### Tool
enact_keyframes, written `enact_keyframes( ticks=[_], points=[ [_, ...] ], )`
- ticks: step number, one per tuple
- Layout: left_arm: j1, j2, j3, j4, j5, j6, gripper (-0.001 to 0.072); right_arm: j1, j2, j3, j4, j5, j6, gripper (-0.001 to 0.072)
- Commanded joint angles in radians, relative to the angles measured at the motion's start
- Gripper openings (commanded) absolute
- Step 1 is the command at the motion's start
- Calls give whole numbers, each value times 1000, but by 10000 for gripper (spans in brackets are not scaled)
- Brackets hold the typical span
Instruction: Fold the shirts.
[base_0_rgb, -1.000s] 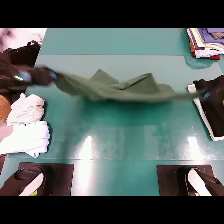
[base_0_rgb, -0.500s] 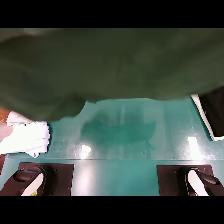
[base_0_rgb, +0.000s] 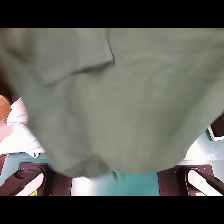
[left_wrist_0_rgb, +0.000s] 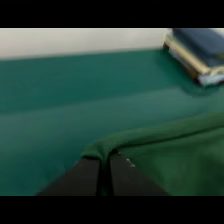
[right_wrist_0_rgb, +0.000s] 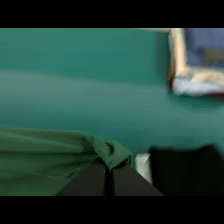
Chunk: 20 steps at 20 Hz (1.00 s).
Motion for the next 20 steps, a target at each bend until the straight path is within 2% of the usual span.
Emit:
enact_keyframes(
  ticks=[1,4,6,9,11,13,15,18,20],
  points=[
    [1,-190,-164,16,-79,36,29,29,-148,-168,24,45,5,12],
    [1,-409,-196,18,-14,74,28,87,-296,-270,24,12,-2,12],
    [1,-538,-196,20,94,121,28,118,-411,-270,25,-60,-3,12],
    [1,-632,-175,19,293,141,28,135,-574,-133,27,-150,-2,12],
    [4,-665,-128,25,342,179,28,135,-653,-21,26,-170,-2,12],
    [20,-670,-103,25,386,177,28,135,-699,53,24,-172,-2,12],
    [39,-668,-96,17,359,174,28,135,-718,92,16,-149,-2,12],
    [53,-667,-101,19,108,175,27,135,-708,66,13,-84,-3,11],
    [41,-654,-149,20,18,175,26,137,-670,-19,-13,-88,-3,11]
  ],
)
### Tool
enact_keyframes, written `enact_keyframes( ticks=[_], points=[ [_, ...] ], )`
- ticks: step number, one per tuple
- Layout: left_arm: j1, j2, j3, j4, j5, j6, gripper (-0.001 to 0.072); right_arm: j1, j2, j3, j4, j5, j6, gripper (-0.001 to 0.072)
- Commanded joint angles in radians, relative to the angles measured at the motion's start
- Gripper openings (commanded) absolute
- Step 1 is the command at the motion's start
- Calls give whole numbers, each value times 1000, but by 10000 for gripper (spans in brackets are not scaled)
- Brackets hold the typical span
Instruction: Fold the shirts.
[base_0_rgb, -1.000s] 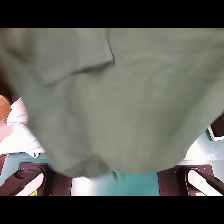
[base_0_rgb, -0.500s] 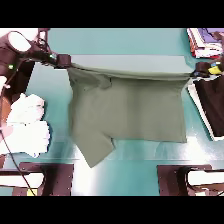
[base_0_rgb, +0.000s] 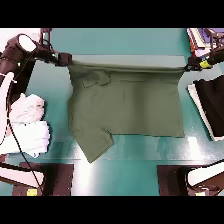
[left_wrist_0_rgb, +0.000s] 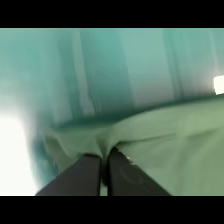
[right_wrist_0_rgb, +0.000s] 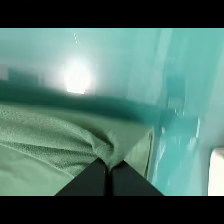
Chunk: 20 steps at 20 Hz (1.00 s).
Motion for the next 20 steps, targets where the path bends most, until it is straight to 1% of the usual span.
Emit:
enact_keyframes(
  ticks=[1,5,6,8,10,11,12,13,15,16,18,20],
  points=[
    [-11,23,-81,6,-151,3,26,2,46,-106,-45,6,0,11],
    [-26,47,-293,-9,-90,-2,28,2,162,-369,-68,-91,-5,11],
    [-26,47,-346,-19,-58,-6,29,2,179,-424,-67,-117,-5,12],
    [-26,47,-423,-49,14,-6,29,3,195,-502,-61,-155,-4,12],
    [-26,47,-453,-55,42,-7,33,3,201,-549,-30,-167,-3,17],
    [-26,47,-452,-55,41,-26,278,2,201,-558,-12,-158,-4,103],
    [-25,48,-452,-55,29,-60,563,2,201,-556,-3,-143,-3,299],
    [-18,50,-445,-53,-11,-69,600,2,201,-543,-1,-124,-3,348],
    [5,75,-431,-51,-108,-64,426,-8,209,-497,-4,-42,-4,348],
    [15,110,-431,-40,-148,-52,430,-21,233,-495,-4,-20,-11,348],
    [24,218,-487,23,-179,-63,430,-50,311,-541,-3,-10,-31,348],
    [23,344,-612,24,-188,-113,430,-80,404,-629,-1,-10,-37,348]
  ],
)
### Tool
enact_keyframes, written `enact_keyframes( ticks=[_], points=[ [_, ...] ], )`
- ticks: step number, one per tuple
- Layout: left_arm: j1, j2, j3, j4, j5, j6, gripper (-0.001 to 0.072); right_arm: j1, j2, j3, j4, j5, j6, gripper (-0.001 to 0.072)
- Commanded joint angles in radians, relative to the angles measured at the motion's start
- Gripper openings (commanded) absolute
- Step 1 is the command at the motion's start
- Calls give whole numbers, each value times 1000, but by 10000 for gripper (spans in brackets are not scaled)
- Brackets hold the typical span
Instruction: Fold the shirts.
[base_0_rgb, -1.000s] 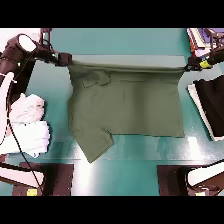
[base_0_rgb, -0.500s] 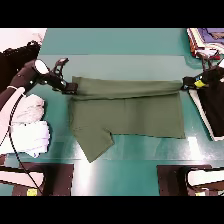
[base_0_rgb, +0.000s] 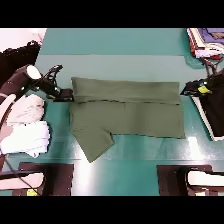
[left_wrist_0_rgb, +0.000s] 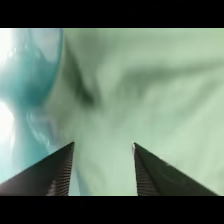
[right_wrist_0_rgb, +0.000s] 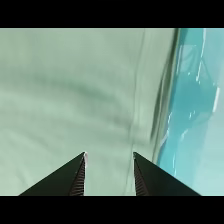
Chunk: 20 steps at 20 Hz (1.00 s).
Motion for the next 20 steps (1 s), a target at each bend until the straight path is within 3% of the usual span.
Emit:
enact_keyframes(
  ticks=[1,9,17,18,19,20],
  points=[
    [9,192,-185,0,-58,-53,430,-45,133,-114,12,23,-15,349],
    [9,491,-726,-258,23,-61,430,-68,311,-325,23,-31,-29,348],
    [-149,497,-789,-408,323,-90,426,-69,323,-328,21,28,-29,348],
    [-149,497,-789,-421,324,-91,306,-78,323,-328,17,47,-30,348],
    [-149,497,-786,-424,316,-81,31,-98,325,-336,18,66,-30,348],
    [-149,497,-783,-423,302,-79,29,-124,337,-361,18,71,-30,348]
  ],
)
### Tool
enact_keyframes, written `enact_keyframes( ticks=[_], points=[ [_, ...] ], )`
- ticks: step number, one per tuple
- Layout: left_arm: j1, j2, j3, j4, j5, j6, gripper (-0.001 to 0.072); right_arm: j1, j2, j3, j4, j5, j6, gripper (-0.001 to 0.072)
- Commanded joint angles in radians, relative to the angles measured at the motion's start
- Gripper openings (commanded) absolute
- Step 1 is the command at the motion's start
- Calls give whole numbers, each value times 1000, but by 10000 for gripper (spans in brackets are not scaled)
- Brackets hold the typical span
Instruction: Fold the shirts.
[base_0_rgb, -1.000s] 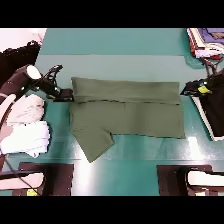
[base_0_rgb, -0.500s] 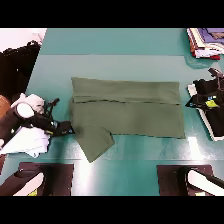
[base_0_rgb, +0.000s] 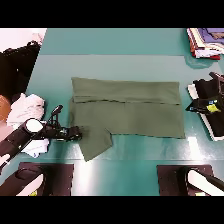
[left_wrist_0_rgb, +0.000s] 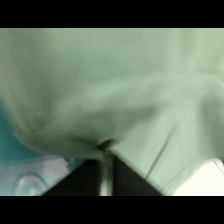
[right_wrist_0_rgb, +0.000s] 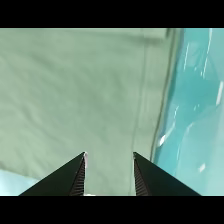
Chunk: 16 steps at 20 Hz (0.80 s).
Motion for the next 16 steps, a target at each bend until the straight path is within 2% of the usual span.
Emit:
enact_keyframes(
  ticks=[1,3,4,5,7,8,11,15,16],
  points=[
    [-16,3,5,-50,4,3,29,-70,29,-63,-6,41,0,348],
    [-16,3,29,-51,-23,16,28,-164,63,-163,-10,40,0,348],
    [-16,3,44,-51,-23,17,28,-217,75,-217,-10,40,0,415],
    [-16,3,57,-51,-23,18,28,-277,80,-275,-6,41,0,576],
    [-16,3,79,-51,-21,38,28,-369,79,-372,3,29,0,546],
    [-16,3,84,-50,-19,42,28,-385,79,-413,4,6,-11,478],
    [-16,3,86,-47,-12,42,29,-354,79,-472,63,-65,-26,433],
    [-16,3,86,-43,-12,43,28,-264,79,-478,127,-149,-23,413],
    [-16,3,86,-41,-12,43,28,-249,79,-478,138,-160,-23,298]
  ],
)
